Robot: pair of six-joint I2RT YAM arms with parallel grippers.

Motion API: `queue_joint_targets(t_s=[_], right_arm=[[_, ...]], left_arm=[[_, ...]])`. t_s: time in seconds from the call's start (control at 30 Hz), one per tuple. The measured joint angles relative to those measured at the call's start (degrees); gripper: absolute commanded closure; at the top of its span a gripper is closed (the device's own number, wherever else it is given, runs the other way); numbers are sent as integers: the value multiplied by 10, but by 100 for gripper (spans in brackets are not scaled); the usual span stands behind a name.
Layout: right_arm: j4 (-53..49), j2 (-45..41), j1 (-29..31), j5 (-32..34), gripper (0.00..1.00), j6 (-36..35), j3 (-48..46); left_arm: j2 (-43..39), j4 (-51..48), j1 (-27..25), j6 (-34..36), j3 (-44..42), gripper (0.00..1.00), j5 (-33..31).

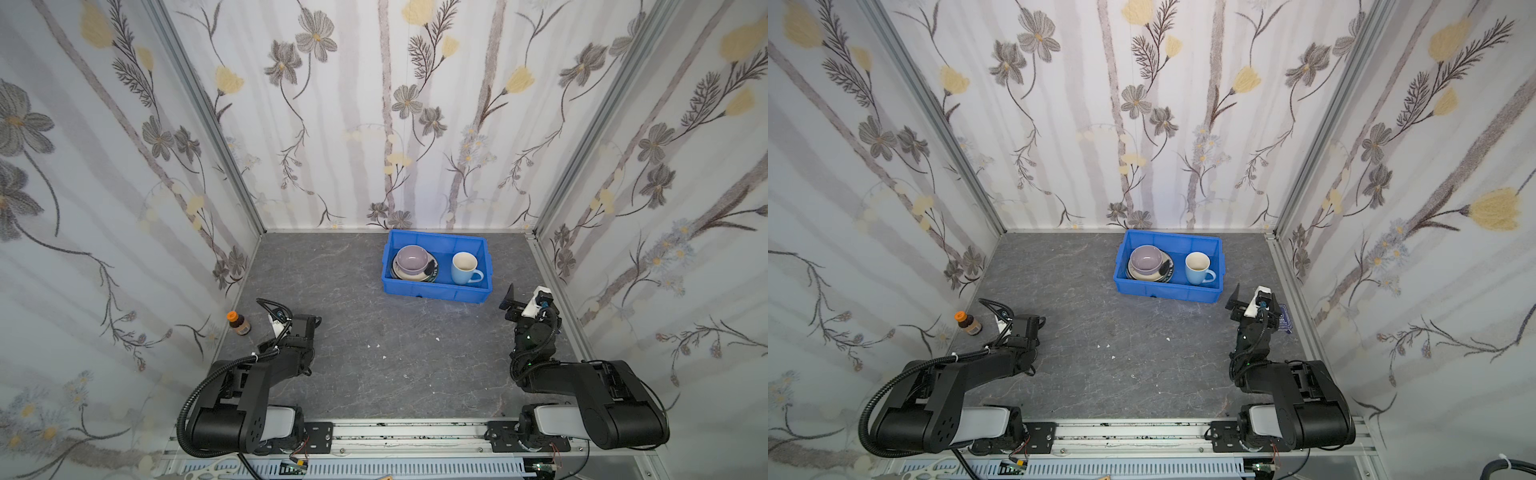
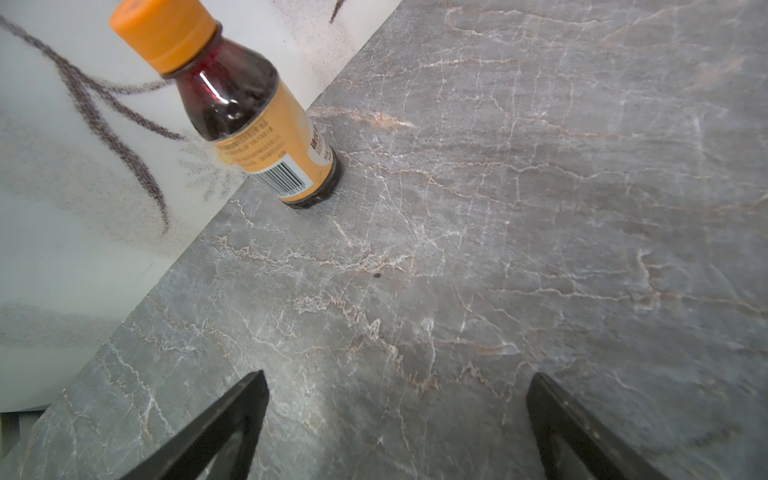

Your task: Place the mixed dishes into the plastic bin

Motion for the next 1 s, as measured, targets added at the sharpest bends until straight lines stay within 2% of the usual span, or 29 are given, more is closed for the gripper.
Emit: queue_joint_targets(t_s=[0.33,0.37,0.43,0.5,0.6,0.77,1.0], right_arm=[[0,0,-2,-2,0,0,1],[0,0,-3,-2,0,0,1],[-1,0,-3,-2,0,0,4],[-2,0,-4,-3,0,0,7],[-3,0,-5,-4,0,0,8],[-3,0,-5,-4,0,1,9],[-4,0,-6,-12,0,2,10]], left_arm=[[5,-19,5,6,16,0,4],[4,19,6,6,8,0,7],[4,135,8,6,-1,0,90],[0,240,5,83,-2,0,158],[-2,322,5,150,-6,0,210],[-7,363,5,206,-9,0,230],[-14,388,6,232,-23,0,224]])
